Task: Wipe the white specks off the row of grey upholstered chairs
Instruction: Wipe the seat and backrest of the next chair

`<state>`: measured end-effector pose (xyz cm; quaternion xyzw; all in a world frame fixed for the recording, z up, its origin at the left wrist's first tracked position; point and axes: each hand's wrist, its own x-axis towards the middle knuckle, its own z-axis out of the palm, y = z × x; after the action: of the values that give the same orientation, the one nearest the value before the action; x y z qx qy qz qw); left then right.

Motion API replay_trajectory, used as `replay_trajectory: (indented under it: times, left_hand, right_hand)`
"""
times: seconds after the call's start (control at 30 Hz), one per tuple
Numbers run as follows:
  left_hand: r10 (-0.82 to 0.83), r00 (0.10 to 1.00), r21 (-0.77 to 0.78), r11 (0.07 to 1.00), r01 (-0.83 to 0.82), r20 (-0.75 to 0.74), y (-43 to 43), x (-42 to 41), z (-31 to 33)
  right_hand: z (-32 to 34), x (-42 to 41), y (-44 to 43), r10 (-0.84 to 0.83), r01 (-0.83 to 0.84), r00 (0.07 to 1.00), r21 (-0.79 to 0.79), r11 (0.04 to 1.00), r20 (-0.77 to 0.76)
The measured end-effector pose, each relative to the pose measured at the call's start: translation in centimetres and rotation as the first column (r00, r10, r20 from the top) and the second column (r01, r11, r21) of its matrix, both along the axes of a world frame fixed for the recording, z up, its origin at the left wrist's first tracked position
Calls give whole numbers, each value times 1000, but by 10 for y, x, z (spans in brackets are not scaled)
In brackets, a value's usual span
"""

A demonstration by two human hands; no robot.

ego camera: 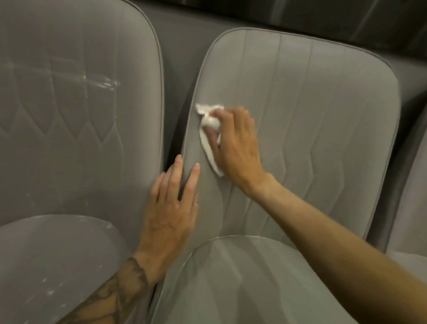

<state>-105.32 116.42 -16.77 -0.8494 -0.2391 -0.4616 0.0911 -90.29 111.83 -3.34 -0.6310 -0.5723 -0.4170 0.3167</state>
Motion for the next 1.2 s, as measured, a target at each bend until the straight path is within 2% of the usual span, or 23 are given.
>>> replay_trajectory:
  times: [0.07, 0.17, 0.23, 0.3, 0.4, 0.5, 0.53, 0.6, 0.67, 0.73, 0.83, 0.9, 0.97, 1.07, 1.13, 1.2]
  left_hand:
    - [20, 1000, 77, 997, -19, -15, 13, -12, 3]
    - [1, 995, 163, 987, 15, -97, 36, -26, 3]
    - [-32, 995, 166, 985, 47, -93, 42, -27, -1]
    - [-67, 997, 146, 987, 72, -40, 44, -23, -5]
    - [-111, 993, 147, 984, 105, 32, 45, -23, -9]
    - [-121, 989, 138, 984, 110, 79, 44, -24, -9]
    - [-116, 989, 138, 985, 104, 87, 43, -24, -9]
    - [-115, 989, 135, 985, 103, 88, 43, -24, -9]
    - [-116, 989, 131, 986, 103, 90, 44, -24, -9]
    - [-117, 988, 125, 987, 103, 104, 43, -24, -10]
    - [-58, 984, 82, 996, 45, 167, 44, -24, -13]
    - [-5, 980, 18, 1000, 2, 199, 43, -24, -14]
    - [15, 974, -13, 1000, -12, 228, 42, -25, -12]
    - [-21, 969, -8, 1000, 23, 246, 43, -23, -11]
    - [-32, 967, -16, 999, 38, 253, 44, -22, -12]
    - [-47, 965, -27, 998, 56, 258, 44, -22, -12]
  right_hand:
    - [-1, 4, -6, 9, -7, 998, -39, 999, 61]
    - [38, 22, 11, -77, 68, 990, 77, 995, 116]
    - [58, 26, 24, -130, 120, 990, 175, 977, 48]
    - [44, 17, 29, -108, 113, 994, 216, 970, -34]
    - [-13, -8, 13, -9, 12, 999, 80, 997, -38]
    - [-29, -10, -8, 55, -49, 995, -71, 996, 78]
    - [-17, -4, -5, 51, -44, 991, -58, 997, 121]
    - [19, 9, 11, -15, 7, 991, 65, 998, 134]
    - [54, 16, 30, -89, 74, 993, 193, 978, 71]
    - [56, 9, 38, -89, 92, 996, 240, 966, -24]
    - [7, -18, 21, 4, 3, 998, 118, 993, -61]
    - [-23, -27, 1, 56, -57, 998, -29, 998, -37]
    - [-21, -23, -7, 79, -76, 997, -113, 991, 24]
    - [12, -13, 12, 25, -24, 996, -12, 1000, 83]
    - [23, -15, 26, -12, 10, 1000, 88, 996, 20]
    - [2, -24, 25, -3, 7, 999, 101, 995, -43]
